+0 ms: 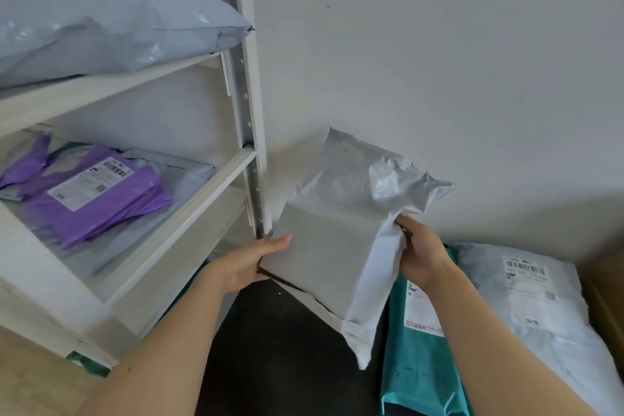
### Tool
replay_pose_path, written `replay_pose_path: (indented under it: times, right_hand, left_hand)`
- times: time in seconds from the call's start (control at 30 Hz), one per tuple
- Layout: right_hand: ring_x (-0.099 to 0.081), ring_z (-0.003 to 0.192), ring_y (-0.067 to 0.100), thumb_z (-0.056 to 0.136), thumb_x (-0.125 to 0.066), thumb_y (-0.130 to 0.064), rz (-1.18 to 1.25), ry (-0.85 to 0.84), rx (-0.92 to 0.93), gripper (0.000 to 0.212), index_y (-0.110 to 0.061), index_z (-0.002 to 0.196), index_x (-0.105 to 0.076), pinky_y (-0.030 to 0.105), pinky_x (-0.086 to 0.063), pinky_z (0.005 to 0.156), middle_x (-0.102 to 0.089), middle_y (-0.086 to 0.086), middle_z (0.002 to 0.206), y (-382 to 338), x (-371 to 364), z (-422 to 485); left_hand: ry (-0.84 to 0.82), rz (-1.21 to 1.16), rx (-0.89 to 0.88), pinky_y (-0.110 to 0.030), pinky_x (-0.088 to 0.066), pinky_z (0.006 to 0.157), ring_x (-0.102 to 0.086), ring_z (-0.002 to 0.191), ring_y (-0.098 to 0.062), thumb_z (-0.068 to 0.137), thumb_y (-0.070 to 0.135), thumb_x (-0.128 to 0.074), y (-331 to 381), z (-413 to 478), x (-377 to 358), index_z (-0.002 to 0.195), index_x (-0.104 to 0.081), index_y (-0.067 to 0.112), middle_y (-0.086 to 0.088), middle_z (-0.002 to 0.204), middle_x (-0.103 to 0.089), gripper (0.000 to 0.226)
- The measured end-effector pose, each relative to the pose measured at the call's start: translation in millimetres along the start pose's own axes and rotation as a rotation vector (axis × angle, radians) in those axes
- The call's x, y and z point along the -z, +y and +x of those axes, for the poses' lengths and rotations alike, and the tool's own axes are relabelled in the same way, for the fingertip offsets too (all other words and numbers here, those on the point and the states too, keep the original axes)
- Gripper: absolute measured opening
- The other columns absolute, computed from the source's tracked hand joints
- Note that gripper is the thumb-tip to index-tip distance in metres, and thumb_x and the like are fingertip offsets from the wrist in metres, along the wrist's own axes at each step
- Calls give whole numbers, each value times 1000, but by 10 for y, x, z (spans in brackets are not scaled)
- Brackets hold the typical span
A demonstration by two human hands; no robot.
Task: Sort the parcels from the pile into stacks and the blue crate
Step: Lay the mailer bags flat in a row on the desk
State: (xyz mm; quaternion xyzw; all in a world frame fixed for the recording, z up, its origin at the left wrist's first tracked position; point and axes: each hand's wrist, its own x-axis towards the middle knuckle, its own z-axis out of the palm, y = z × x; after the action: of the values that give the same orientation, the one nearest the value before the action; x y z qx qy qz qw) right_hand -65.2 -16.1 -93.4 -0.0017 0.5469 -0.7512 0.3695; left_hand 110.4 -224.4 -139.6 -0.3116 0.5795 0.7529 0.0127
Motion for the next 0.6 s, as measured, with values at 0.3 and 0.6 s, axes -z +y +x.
replay_pose_path:
  times: [0.3, 0.6]
  right_hand:
    - [-69, 89, 28, 94, -56, -35, -77, 58, -56, 31, -10, 106, -69, 40, -53, 76, -74, 12, 100, 62, 61, 50]
    - [-58, 67, 22, 78, -62, -56, -350, -149, -264, 55, -16, 115, -60, 34, -42, 63, -69, 4, 78, 232, 106, 10]
  left_hand:
    - [-42, 14, 70, -34, -53, 75, -61, 103, -26, 18, 49, -94, 136, -70, -147, 116, -57, 14, -11, 110, -66, 110]
    - [126, -45, 8, -45, -44, 101, -61, 108, -28, 69, 51, -69, 53, 72, -215, 116, -59, 19, -10, 113, -67, 58]
